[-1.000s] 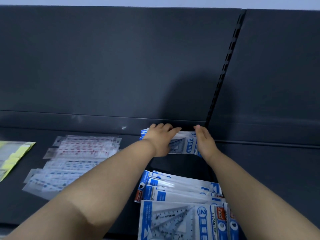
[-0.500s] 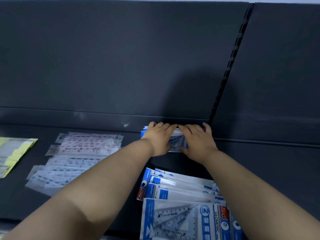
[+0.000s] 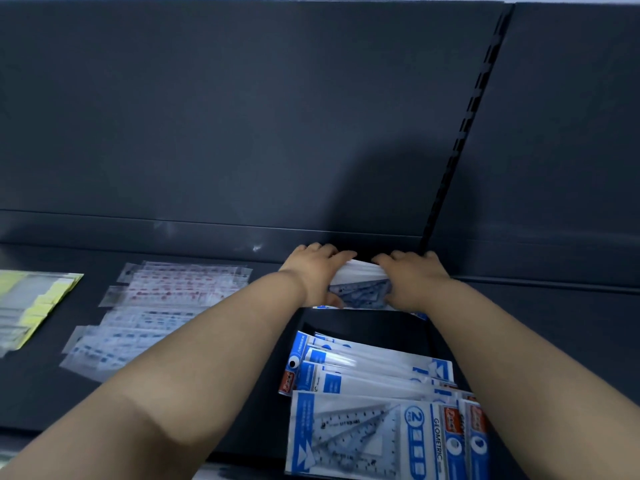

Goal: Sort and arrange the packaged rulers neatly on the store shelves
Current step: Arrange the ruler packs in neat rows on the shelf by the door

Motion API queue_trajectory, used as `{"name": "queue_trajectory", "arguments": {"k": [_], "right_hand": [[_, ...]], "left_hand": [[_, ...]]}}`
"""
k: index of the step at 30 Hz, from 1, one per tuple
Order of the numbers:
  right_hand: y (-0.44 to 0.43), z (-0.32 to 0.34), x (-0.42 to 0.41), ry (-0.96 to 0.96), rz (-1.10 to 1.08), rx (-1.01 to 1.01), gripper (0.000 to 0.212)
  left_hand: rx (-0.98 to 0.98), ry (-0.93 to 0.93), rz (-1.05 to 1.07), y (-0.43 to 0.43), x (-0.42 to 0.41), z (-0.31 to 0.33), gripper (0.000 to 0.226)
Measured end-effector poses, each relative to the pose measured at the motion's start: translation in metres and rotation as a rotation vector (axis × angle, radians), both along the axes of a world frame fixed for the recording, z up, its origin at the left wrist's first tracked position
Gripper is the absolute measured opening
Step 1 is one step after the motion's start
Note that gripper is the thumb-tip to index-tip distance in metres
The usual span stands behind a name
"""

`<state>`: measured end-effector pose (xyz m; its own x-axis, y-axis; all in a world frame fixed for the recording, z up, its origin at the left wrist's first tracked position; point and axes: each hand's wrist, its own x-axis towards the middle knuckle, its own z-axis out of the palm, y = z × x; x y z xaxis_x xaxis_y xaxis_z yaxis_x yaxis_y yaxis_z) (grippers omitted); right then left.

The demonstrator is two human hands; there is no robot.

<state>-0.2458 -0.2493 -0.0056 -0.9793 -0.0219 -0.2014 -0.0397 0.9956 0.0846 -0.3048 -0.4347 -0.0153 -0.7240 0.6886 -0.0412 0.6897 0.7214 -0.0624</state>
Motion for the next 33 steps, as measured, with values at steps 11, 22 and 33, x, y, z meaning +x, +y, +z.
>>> {"name": "queue_trajectory", "arguments": {"k": [11, 22, 33], "right_hand": [[0.014, 0.025, 0.006, -0.306, -0.084, -0.440, 0.064], [0.018, -0.030, 0.038, -0.154, -0.006, -0.176, 0.073], [-0.011, -0.010, 0.055, -0.017, 0.044, -0.296, 0.074]], "left_hand": [[0.037, -0.484, 0.022, 0.020, 0.005, 0.026, 0.079], [-0.081, -0.403, 0.008, 0.013, 0.027, -0.012, 0.061], [-0.064, -0.117, 0.045, 0.018, 0.081, 0.002, 0.059]]}}
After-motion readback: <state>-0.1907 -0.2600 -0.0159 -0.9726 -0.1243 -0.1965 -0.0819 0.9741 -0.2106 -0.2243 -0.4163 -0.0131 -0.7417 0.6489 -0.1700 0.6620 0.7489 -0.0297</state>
